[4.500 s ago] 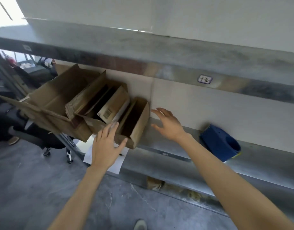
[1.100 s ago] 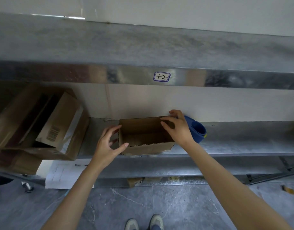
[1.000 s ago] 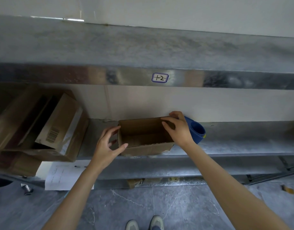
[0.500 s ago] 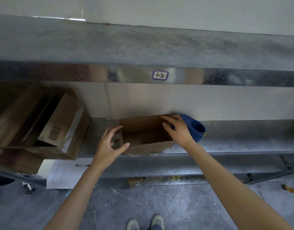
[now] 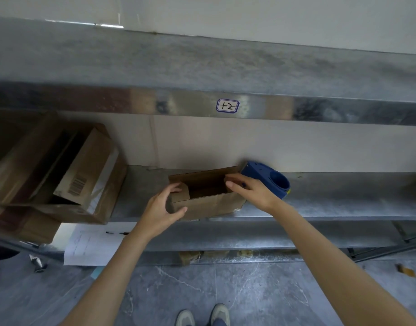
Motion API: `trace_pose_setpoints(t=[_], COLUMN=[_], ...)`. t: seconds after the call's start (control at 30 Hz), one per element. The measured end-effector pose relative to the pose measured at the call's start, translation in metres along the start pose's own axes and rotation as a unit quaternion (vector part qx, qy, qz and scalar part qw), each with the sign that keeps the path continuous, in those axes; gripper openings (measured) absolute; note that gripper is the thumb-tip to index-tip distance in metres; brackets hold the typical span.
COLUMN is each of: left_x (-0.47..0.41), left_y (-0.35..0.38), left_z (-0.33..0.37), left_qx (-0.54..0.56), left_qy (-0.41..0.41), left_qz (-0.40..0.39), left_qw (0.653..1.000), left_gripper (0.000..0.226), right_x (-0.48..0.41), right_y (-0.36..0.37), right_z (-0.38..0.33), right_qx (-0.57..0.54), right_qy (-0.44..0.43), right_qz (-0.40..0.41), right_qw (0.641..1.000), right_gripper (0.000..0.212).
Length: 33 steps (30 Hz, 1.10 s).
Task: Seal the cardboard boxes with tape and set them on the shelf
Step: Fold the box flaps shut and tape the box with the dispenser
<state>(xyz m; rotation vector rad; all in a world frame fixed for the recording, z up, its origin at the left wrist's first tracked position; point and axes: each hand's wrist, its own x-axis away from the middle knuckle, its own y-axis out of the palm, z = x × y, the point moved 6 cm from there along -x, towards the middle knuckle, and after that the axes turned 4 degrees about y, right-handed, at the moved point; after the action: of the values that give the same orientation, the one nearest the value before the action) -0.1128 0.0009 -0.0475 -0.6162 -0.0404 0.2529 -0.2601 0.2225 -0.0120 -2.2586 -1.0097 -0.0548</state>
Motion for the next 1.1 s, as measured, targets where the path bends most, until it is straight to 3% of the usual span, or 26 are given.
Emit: trace_pose_setpoints(t=[0.13, 0.23, 0.33, 0.47, 0.53, 0.6, 0.73, 0.87, 1.1], left_x=[-0.004, -0.002, -0.001, -0.004, -0.008, -0.013, -0.021, -0.026, -0.030], left_y=[-0.002, -0.004, -0.007, -0.002, -0.001, -0.003, -0.005, -0.007, -0.007], left_z=[-0.003, -0.003, -0.004, -0.008, -0.006, -0.005, -0.006, -0.011, -0.010], left_qx=[0.018, 0.044, 0.043, 0.084, 0.086, 0.063, 0.037, 0.026, 0.015], left_qy=[-0.007, 0.000, -0.016, -0.017, 0.002, 0.025, 0.054, 0.066, 0.088], left_qz=[0.029, 0.077, 0.131, 0.104, 0.087, 0.085, 0.075, 0.071, 0.065], left_qw=[0.999, 0.996, 0.990, 0.991, 0.992, 0.994, 0.995, 0.995, 0.994], left_gripper=[0.058, 0.060, 0.070, 0.088, 0.082, 0.065, 0.040, 0.034, 0.033], right_x=[0.004, 0.003, 0.004, 0.004, 0.003, 0.001, -0.005, -0.007, -0.003], right_y=[0.000, -0.004, -0.007, -0.008, -0.008, -0.005, 0.005, 0.011, 0.016], right_z=[0.004, 0.010, 0.019, 0.025, 0.023, 0.019, 0.022, 0.028, 0.030], right_qx=[0.053, 0.069, 0.060, 0.036, 0.057, 0.086, 0.136, 0.136, 0.185], right_qy=[-0.025, -0.066, -0.065, -0.051, -0.058, -0.062, -0.091, -0.106, -0.096], right_qz=[-0.003, 0.069, 0.165, 0.218, 0.204, 0.173, 0.144, 0.186, 0.250], right_qw=[0.998, 0.993, 0.982, 0.974, 0.976, 0.979, 0.976, 0.967, 0.946], right_gripper=[0.076, 0.059, 0.060, 0.085, 0.093, 0.088, 0.054, 0.036, 0.031])
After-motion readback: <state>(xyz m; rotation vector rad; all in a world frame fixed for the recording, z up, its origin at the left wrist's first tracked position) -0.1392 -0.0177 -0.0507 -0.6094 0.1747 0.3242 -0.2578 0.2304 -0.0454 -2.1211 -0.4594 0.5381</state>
